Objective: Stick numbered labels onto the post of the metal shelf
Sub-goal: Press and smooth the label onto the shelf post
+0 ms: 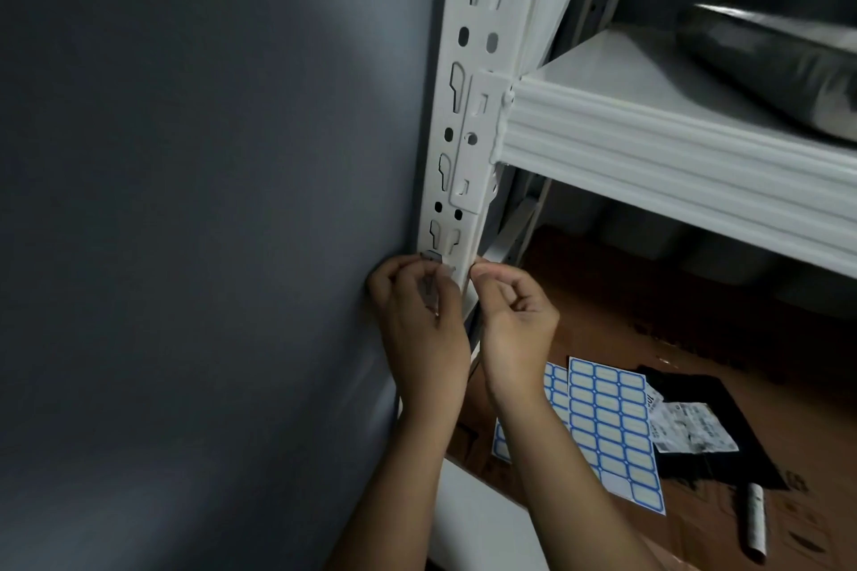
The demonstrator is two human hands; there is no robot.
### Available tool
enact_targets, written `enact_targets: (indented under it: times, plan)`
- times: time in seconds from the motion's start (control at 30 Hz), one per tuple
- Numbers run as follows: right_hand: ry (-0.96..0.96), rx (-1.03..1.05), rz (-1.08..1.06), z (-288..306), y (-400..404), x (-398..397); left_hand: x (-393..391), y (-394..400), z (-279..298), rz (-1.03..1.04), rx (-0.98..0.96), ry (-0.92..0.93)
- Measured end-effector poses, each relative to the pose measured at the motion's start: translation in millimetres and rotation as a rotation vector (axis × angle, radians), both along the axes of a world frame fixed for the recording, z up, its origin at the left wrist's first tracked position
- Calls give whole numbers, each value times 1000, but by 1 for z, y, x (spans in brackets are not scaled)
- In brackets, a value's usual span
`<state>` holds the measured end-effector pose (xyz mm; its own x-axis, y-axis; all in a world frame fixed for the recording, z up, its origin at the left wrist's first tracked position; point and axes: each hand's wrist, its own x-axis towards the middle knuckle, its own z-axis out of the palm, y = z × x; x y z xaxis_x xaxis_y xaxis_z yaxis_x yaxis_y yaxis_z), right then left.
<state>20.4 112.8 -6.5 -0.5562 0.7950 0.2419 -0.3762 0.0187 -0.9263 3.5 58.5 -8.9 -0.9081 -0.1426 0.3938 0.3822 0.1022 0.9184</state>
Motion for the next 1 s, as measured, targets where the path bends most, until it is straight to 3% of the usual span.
enact_targets:
  times: [0.6,1.0]
  plan:
    - [2,-33,13,-1,0,0,2,-4,-1,-15,-12,21]
    - [-4,-17,-1,-1,-1,1,6,-14,6,-75,25,-69]
